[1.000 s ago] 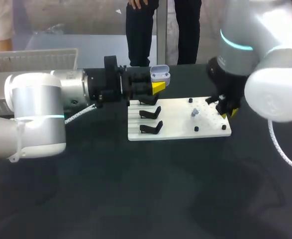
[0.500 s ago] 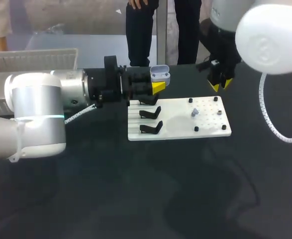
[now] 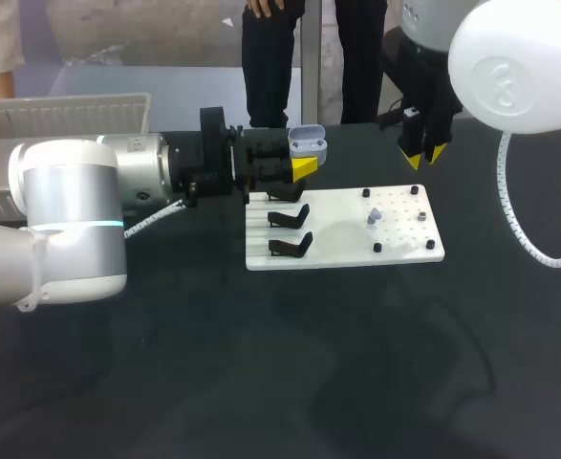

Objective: Pick up each earbud case from the left stands, insert the matching earbuds, close the lid, and place the case in the box.

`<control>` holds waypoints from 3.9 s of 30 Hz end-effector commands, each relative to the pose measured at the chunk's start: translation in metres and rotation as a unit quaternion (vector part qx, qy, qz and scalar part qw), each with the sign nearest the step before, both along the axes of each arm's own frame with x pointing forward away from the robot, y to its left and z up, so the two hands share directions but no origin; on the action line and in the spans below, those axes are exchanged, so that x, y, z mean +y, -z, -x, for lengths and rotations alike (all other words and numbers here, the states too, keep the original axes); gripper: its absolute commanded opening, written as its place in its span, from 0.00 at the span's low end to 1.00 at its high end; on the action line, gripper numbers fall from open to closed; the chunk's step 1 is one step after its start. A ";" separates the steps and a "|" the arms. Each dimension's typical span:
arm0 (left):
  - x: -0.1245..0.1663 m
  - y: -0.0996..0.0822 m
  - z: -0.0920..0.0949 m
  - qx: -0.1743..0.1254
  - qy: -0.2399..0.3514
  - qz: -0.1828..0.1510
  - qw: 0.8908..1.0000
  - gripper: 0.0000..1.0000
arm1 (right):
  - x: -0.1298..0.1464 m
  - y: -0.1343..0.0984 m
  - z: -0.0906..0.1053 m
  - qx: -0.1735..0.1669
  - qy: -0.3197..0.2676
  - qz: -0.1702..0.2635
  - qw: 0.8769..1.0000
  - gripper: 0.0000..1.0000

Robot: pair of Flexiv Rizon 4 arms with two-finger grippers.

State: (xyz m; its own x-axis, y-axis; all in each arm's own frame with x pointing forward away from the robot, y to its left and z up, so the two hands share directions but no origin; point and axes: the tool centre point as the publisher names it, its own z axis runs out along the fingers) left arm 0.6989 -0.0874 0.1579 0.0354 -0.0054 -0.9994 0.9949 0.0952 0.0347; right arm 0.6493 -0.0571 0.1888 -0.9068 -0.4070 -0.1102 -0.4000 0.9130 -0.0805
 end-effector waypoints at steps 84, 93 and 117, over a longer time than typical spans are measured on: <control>0.000 0.001 0.002 -0.003 -0.004 0.002 1.000 0.00 | 0.136 -0.031 -0.036 0.047 0.437 -0.028 0.898 0.00; 0.000 0.001 0.002 -0.003 -0.004 0.002 1.000 0.00 | 0.141 -0.025 -0.034 0.045 0.434 -0.017 0.900 0.00; 0.000 0.001 0.002 -0.003 -0.004 0.002 1.000 0.00 | 0.140 -0.017 -0.041 0.044 0.442 -0.007 0.896 0.00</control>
State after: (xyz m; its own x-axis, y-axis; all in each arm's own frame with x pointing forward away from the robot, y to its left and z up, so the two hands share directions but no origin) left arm 0.6989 -0.0873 0.1579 0.0353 -0.0055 -0.9994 0.9949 0.0952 0.0346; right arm 0.6881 0.0810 0.2056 -0.8806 0.4731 -0.0254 0.4737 0.8782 -0.0654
